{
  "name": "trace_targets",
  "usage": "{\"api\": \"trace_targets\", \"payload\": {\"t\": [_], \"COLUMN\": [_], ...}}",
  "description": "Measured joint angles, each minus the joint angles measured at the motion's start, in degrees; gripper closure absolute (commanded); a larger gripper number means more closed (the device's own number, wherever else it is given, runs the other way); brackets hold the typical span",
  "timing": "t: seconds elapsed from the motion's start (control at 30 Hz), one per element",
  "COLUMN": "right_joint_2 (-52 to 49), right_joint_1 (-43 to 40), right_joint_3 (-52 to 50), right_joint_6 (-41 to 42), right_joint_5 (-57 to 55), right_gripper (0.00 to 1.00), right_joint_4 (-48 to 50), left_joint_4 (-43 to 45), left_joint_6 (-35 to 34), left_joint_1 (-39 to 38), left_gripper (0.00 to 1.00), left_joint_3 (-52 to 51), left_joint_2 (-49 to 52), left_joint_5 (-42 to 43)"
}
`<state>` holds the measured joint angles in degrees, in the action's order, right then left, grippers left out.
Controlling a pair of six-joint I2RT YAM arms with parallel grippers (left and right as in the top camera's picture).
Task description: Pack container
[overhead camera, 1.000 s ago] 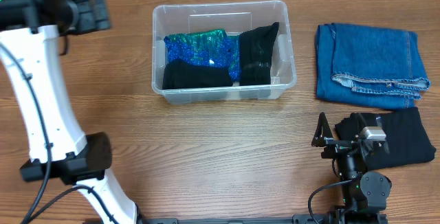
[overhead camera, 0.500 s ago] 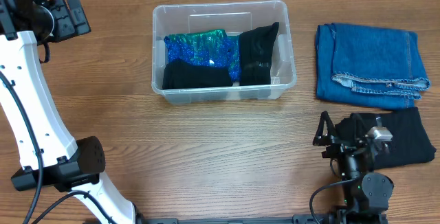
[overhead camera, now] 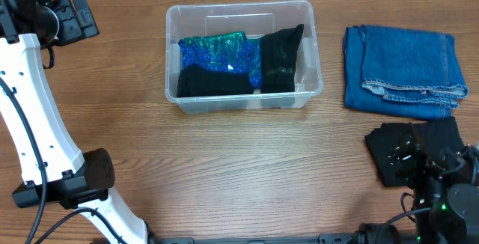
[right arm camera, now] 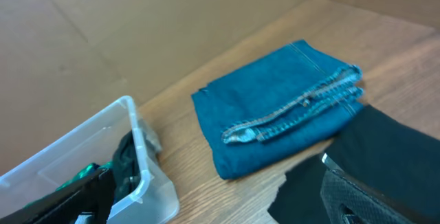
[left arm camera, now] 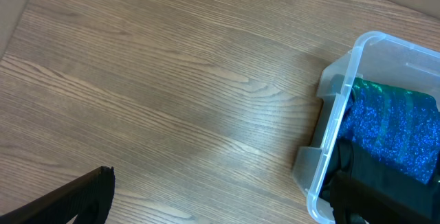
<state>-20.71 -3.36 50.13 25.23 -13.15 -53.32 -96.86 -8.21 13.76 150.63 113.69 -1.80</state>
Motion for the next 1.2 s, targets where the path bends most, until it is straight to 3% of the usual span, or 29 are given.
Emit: {"api": "trace_targets", "payload": {"t": [0.3,0.47,0.63,0.8,0.9,1.03,1.07,1.2], "right_joint_2": [-0.76,-8.55,-22.62,-39.06,-46.49,-50.51,-50.51,-50.51], "right_joint_1": [0.02,0.02,-0.07,-3.32,-7.67,-22.08,-31.28,-42.38], "right_joint_3": [0.68,0.76,1.44,9.42,12.7,13.09,13.25,13.22], "right_joint_6": [17.59,22.36,19.58,11.45,7.32,2.29,-0.37,-3.26], "right_joint_5": [-9.46,-10.69,-3.78,5.66,10.08,18.51,21.77,27.12], "right_gripper": [0.0,0.0,0.0,0.0,0.0,0.0,0.0,0.0], "right_joint_4": [-12.13,-13.57,-7.93,-10.29,-11.93,-12.17,-12.13,-10.45], "left_joint_4": [0.02,0.02,0.02,0.0,0.04,0.02,0.02,0.11], "left_joint_6": [0.0,0.0,-0.02,-0.02,-0.04,-0.2,-0.2,-0.2], "left_joint_1": [0.0,0.0,0.0,0.0,0.0,0.0,0.0,0.0], "left_gripper": [0.0,0.0,0.0,0.0,0.0,0.0,0.0,0.0], "left_joint_3": [-0.02,0.0,-0.02,-0.02,-0.02,-0.02,-0.02,-0.02], "left_joint_2": [0.0,0.0,0.0,0.0,0.0,0.0,0.0,0.0], "left_joint_5": [0.0,0.0,0.0,0.0,0.0,0.0,0.02,0.0]}}
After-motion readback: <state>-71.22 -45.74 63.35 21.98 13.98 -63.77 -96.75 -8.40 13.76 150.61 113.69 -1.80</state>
